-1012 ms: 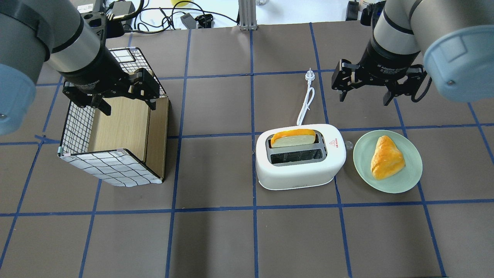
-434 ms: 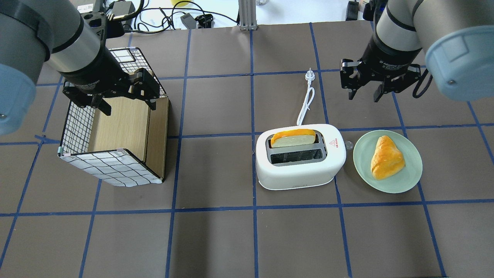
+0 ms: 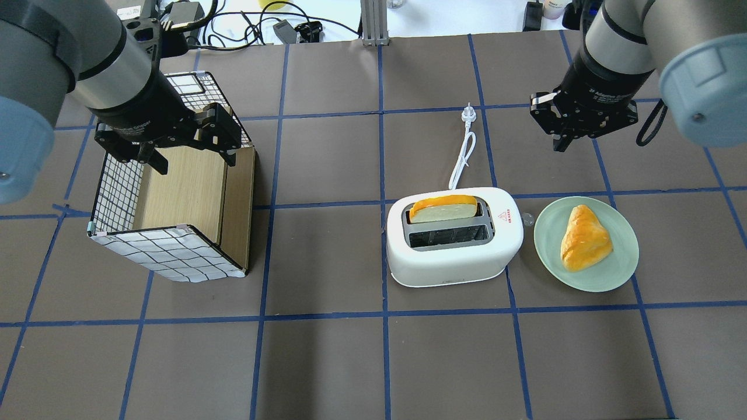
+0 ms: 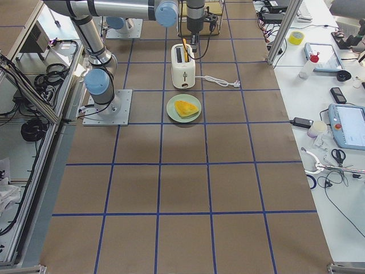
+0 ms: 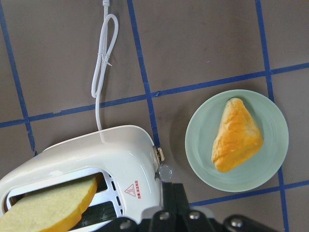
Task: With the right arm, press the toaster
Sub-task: 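Move the right gripper down beside the toaster's side lever, then press the toaster's side lever down with the right gripper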
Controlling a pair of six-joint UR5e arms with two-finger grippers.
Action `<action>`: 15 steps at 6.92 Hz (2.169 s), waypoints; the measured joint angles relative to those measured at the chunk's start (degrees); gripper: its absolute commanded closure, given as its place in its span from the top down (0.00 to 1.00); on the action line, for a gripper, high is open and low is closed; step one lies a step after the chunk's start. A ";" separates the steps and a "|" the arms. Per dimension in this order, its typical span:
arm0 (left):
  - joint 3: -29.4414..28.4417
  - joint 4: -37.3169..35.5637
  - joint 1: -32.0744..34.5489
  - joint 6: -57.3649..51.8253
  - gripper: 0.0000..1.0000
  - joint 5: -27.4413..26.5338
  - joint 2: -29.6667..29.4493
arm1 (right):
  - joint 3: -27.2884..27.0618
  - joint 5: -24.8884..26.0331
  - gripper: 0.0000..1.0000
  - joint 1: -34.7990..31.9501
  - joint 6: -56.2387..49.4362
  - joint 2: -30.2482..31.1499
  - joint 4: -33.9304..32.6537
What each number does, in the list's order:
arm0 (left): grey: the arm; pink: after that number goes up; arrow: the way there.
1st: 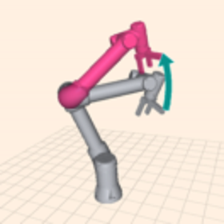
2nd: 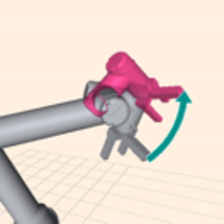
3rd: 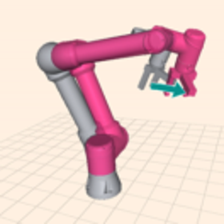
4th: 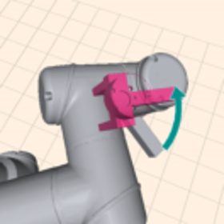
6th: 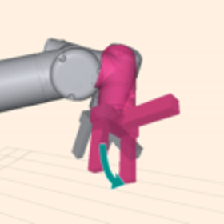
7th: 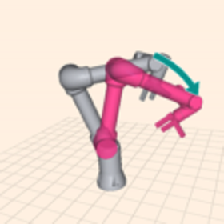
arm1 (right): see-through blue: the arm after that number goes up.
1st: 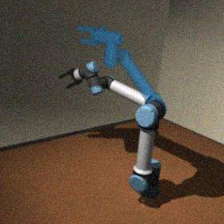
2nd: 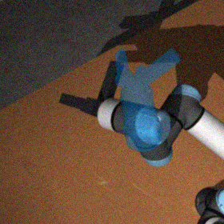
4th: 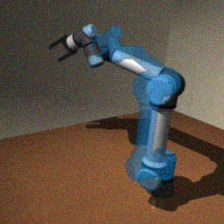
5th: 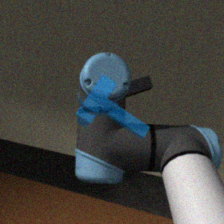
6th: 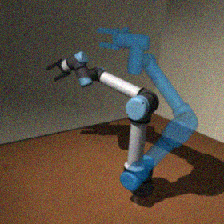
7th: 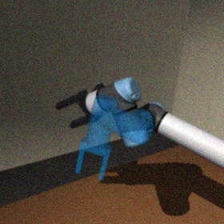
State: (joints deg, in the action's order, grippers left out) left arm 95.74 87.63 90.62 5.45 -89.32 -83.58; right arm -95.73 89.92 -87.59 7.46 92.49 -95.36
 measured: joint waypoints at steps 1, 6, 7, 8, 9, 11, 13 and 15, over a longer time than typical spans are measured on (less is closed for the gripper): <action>0.02 0.00 0.00 0.00 1.00 0.02 0.00 | -0.16 -2.21 0.00 1.46 -2.34 -0.15 0.14; 0.03 0.00 0.00 0.00 1.00 -0.02 0.00 | -11.40 -14.12 0.00 9.56 -12.68 -0.39 -6.24; 0.03 0.00 0.00 0.00 1.00 0.01 0.00 | -13.29 -14.72 0.00 9.63 -14.02 -0.39 -7.19; 0.04 0.00 0.00 0.00 1.00 0.00 0.00 | -15.00 -15.29 0.00 9.68 -15.63 -0.38 -8.19; 0.04 0.00 0.00 0.00 1.00 -0.03 0.00 | -16.68 -15.86 0.00 9.74 -16.85 -0.38 -9.75; 0.00 0.00 0.00 0.00 1.00 -0.04 0.00 | -19.91 -17.78 0.00 11.23 -18.93 -0.38 -12.33; 0.01 0.00 0.00 0.00 1.00 -0.04 0.00 | -21.90 -19.63 0.00 12.65 -19.91 -0.38 -13.07; 0.00 0.00 0.00 0.00 1.00 -0.04 0.00 | -22.83 -21.02 0.00 12.85 -20.22 -0.38 -13.06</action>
State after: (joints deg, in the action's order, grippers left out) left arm 95.74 87.63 90.62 5.45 -89.37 -83.58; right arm -118.56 68.90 -74.74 -12.75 92.11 -108.42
